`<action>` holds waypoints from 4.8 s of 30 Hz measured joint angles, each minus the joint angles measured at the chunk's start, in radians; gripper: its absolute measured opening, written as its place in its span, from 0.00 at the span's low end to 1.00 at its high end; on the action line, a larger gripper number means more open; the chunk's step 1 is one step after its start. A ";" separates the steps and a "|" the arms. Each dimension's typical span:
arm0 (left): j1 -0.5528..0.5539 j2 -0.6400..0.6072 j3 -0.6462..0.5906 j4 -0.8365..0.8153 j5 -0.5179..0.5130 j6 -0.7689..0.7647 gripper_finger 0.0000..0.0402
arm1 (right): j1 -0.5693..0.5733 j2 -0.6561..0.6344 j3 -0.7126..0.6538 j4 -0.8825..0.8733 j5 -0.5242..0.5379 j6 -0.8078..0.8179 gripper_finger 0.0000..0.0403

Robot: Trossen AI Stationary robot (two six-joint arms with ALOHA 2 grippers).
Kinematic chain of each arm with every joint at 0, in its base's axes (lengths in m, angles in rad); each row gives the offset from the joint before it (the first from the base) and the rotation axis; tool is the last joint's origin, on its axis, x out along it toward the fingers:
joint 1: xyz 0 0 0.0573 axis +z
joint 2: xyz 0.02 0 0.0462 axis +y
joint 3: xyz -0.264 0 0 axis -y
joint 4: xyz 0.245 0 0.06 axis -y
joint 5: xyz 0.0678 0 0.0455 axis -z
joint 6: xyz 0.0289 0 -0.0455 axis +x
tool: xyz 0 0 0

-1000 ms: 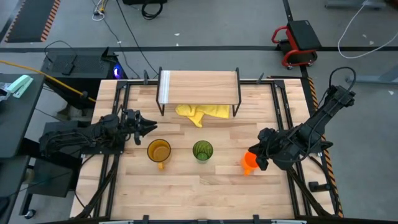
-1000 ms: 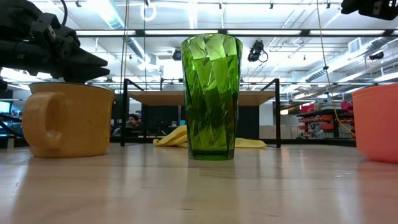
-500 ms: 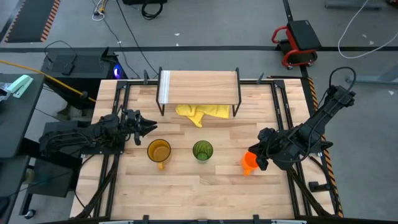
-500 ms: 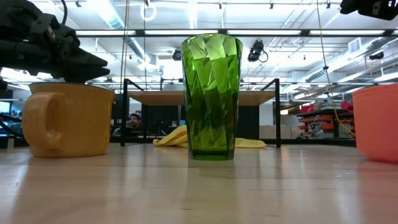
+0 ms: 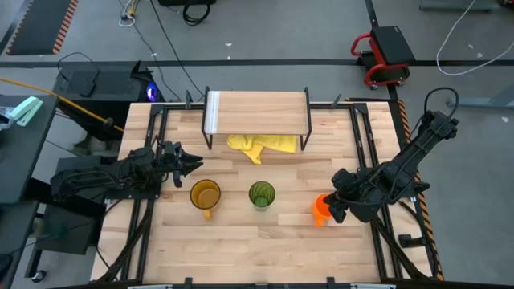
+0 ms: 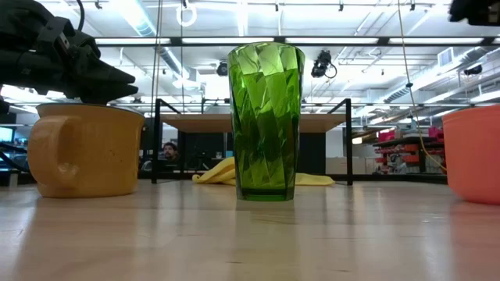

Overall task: Stack small to large cups/mugs on shelf
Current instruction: Put the orange mug on the shelf

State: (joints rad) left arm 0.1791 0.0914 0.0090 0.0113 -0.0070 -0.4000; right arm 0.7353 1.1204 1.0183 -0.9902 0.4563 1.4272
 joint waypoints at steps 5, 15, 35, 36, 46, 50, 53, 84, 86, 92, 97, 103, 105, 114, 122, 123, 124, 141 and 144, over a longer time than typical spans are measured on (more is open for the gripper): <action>0.000 0.000 0.000 0.000 0.000 0.000 0.29 | 0.000 0.033 0.000 -0.079 -0.055 0.068 0.12; 0.000 0.000 0.000 0.000 0.000 0.010 0.30 | 0.000 0.101 0.000 -0.215 -0.142 0.197 0.21; 0.000 0.000 0.000 -0.001 0.000 0.019 0.29 | -0.066 0.230 0.000 -0.281 -0.189 0.264 0.27; 0.000 0.000 0.000 -0.002 0.000 0.019 0.29 | -0.064 0.235 0.000 -0.281 -0.189 0.264 0.27; 0.000 0.000 0.000 -0.005 0.000 0.020 0.30 | -0.024 0.252 -0.058 -0.249 -0.204 0.323 0.27; 0.000 0.001 0.000 -0.005 0.000 0.021 0.29 | -0.024 0.228 -0.125 -0.164 -0.215 0.320 0.27; 0.000 0.001 0.000 -0.006 0.000 0.021 0.30 | -0.024 0.212 -0.160 -0.128 -0.215 0.320 0.27; 0.000 0.001 0.000 -0.007 0.000 0.021 0.30 | -0.203 0.205 -0.173 -0.097 -0.346 0.187 0.04; 0.000 0.001 0.000 -0.007 0.000 0.021 0.30 | -0.214 0.205 -0.173 -0.098 -0.357 0.160 0.05; 0.000 0.001 0.000 -0.007 0.000 0.021 0.30 | -0.229 0.207 -0.154 -0.100 -0.365 0.083 0.02; 0.000 0.001 0.000 -0.007 0.000 0.021 0.29 | -0.232 0.207 -0.131 -0.102 -0.368 0.041 0.02; 0.000 0.001 0.000 -0.007 -0.001 0.021 0.31 | -0.232 0.207 -0.088 -0.118 -0.367 0.010 0.01; 0.000 0.001 0.000 -0.008 -0.006 0.021 0.31 | -0.240 0.207 -0.067 -0.129 -0.366 -0.004 0.01; 0.000 0.001 0.000 -0.009 -0.014 0.021 0.29 | -0.311 0.207 0.092 -0.279 -0.354 -0.095 0.01; 0.000 0.001 0.000 -0.008 -0.016 0.021 0.31 | -0.413 0.207 0.310 -0.426 -0.270 -0.221 0.01; 0.000 0.001 0.000 -0.008 -0.016 0.021 0.31 | -0.431 0.207 0.335 -0.443 -0.260 -0.240 0.01; 0.000 0.001 0.000 -0.008 -0.016 0.021 0.30 | -0.449 0.207 0.360 -0.459 -0.250 -0.261 0.01; 0.000 0.001 -0.001 -0.003 -0.018 0.013 0.29 | -0.940 0.286 0.556 -0.489 -0.264 -0.897 0.01; 0.000 0.001 -0.001 -0.002 -0.018 0.011 0.28 | -1.009 0.352 0.605 -0.487 -0.278 -1.012 0.01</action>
State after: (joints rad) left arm 0.1791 0.0925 0.0082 0.0090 -0.0250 -0.3885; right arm -0.2738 1.4728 1.6232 -1.4776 0.1780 0.4149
